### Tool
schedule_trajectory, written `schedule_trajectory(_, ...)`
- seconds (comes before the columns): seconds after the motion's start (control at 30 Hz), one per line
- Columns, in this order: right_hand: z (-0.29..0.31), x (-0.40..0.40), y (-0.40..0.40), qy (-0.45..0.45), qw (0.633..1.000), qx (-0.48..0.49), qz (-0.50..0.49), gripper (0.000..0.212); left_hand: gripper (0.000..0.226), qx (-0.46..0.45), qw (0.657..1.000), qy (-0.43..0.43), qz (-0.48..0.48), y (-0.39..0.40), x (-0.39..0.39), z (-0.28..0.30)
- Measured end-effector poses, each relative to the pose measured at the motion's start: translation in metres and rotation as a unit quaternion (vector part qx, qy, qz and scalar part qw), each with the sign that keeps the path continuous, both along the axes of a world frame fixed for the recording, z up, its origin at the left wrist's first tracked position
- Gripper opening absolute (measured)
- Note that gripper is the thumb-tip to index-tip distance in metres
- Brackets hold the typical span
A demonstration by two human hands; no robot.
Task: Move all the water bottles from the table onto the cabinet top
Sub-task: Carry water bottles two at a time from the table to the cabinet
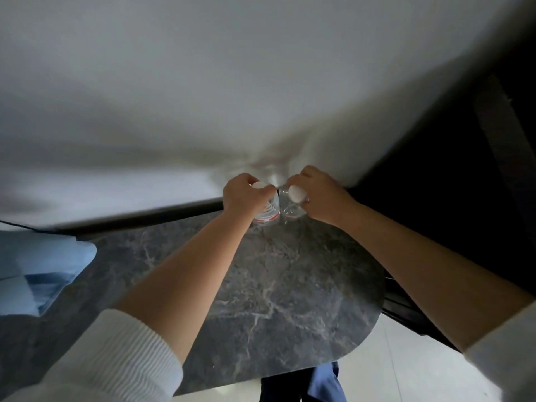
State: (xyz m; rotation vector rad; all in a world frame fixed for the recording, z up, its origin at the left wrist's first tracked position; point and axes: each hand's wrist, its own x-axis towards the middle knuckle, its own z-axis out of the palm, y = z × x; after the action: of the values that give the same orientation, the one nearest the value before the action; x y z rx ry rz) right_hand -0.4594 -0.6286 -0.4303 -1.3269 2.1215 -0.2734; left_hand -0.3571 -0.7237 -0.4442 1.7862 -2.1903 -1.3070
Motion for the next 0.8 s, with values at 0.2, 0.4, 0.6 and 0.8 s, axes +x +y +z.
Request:
schedule_trajectory(0.2,0.0,-0.004,-0.005,0.018,1.0,-0.013,-0.01,0.044,0.01,0.001,0.998,0.054,-0.014,0.0,0.004,-0.003)
schedule_trajectory(0.4,0.004,-0.001,-0.006,0.031,0.999,-0.007,-0.008,0.04,0.011,0.042,0.991,0.122,-0.023,0.001,0.018,-0.006)
schedule_trajectory(0.6,0.014,-0.004,-0.013,0.064,0.997,0.038,0.035,0.04,0.017,0.087,0.981,0.168,-0.032,-0.003,0.022,-0.005)
schedule_trajectory(0.8,0.016,-0.002,-0.014,0.057,0.996,0.059,0.028,0.042,0.021,0.157,0.963,0.22,-0.001,0.0,0.028,-0.005)
